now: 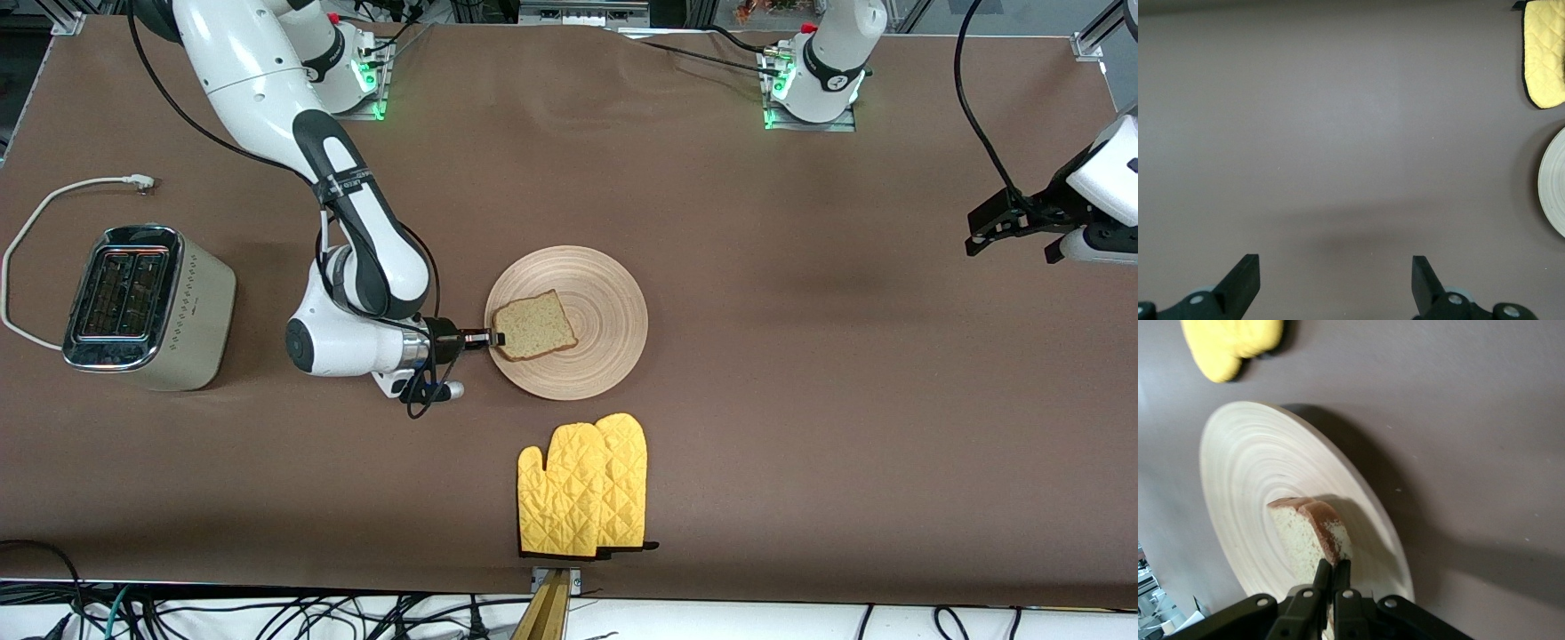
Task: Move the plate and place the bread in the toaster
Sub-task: 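Lift the bread with the right gripper and carry it over the toaster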
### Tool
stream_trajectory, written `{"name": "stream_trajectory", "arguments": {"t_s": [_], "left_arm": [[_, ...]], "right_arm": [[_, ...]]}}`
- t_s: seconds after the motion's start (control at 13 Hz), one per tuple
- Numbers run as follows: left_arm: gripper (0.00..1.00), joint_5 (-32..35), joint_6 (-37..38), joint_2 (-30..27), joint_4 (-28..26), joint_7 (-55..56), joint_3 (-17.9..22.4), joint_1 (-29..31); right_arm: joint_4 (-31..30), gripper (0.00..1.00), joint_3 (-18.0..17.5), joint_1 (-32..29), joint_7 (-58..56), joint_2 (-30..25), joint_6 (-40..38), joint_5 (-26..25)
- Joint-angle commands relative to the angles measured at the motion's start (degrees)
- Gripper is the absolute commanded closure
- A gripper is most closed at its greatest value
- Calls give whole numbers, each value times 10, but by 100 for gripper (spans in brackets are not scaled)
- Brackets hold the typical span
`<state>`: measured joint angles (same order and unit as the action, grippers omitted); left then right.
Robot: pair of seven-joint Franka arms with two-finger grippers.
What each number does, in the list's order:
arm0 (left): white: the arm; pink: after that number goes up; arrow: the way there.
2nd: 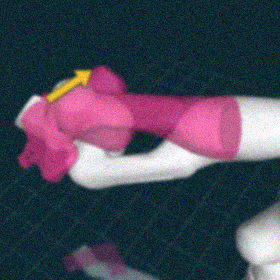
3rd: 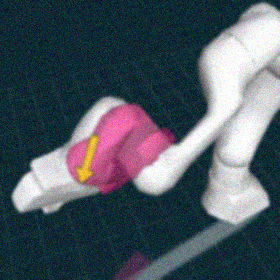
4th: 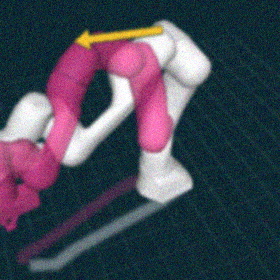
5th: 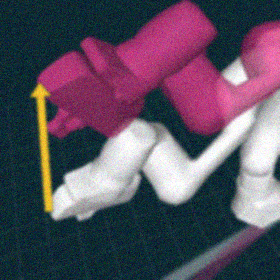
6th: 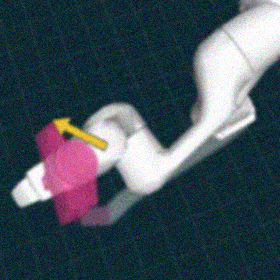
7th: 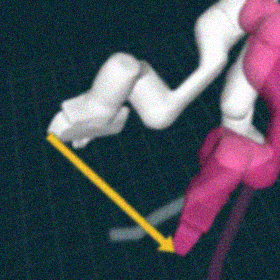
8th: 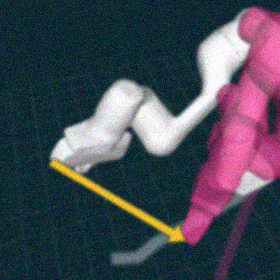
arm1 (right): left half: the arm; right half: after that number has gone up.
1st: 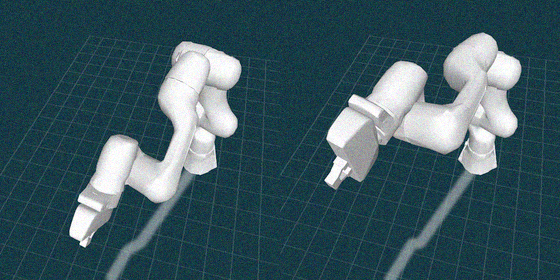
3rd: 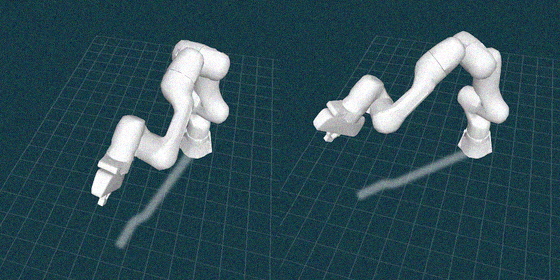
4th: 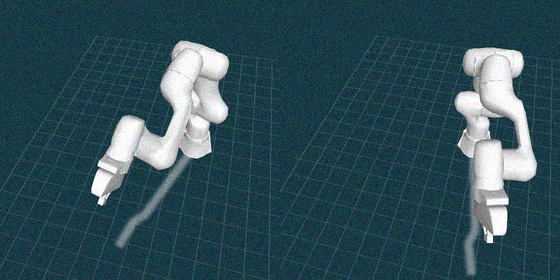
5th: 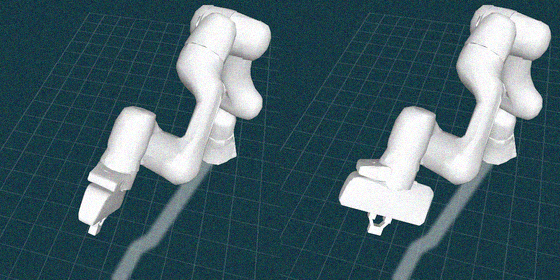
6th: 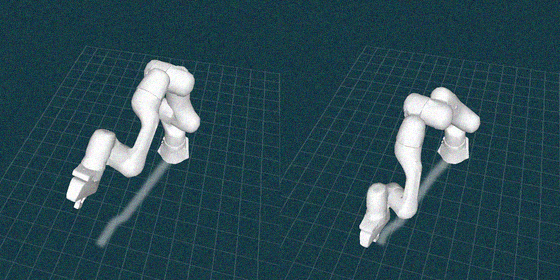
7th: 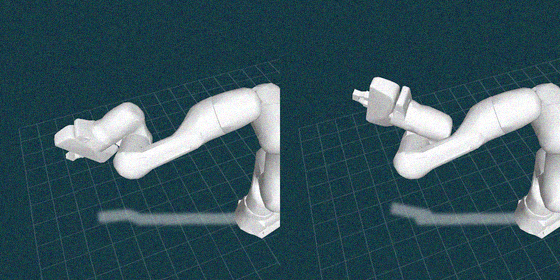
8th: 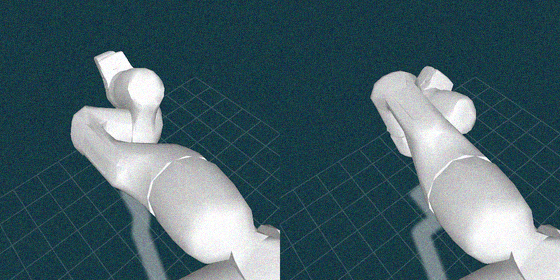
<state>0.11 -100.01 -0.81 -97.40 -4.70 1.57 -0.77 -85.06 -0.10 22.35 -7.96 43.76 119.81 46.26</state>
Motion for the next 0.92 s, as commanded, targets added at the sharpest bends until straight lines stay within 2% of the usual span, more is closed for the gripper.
{"name": "stream_trajectory", "arguments": {"t_s": [0.0, 0.15, 0.31, 0.61, 0.84], "left_arm": [[0, 13, 8, -3, 1, 11, 7, -11], [0, 13, 9, -2, 2, 10, 7, -11], [0, 13, 10, -2, 2, 10, 7, -10], [0, 12, 9, -2, 2, 10, 7, -11], [0, 12, 9, -2, 2, 10, 7, -11]], "right_arm": [[2, 100, 4, -2, 0, -45, -44, -61], [2, 100, 24, -15, 5, -80, -116, -99], [30, 100, 66, -15, 5, -107, -193, -129], [115, 100, 177, -15, -3, -132, -386, -225], [128, 100, 263, -15, -60, -158, -450, -295]]}}
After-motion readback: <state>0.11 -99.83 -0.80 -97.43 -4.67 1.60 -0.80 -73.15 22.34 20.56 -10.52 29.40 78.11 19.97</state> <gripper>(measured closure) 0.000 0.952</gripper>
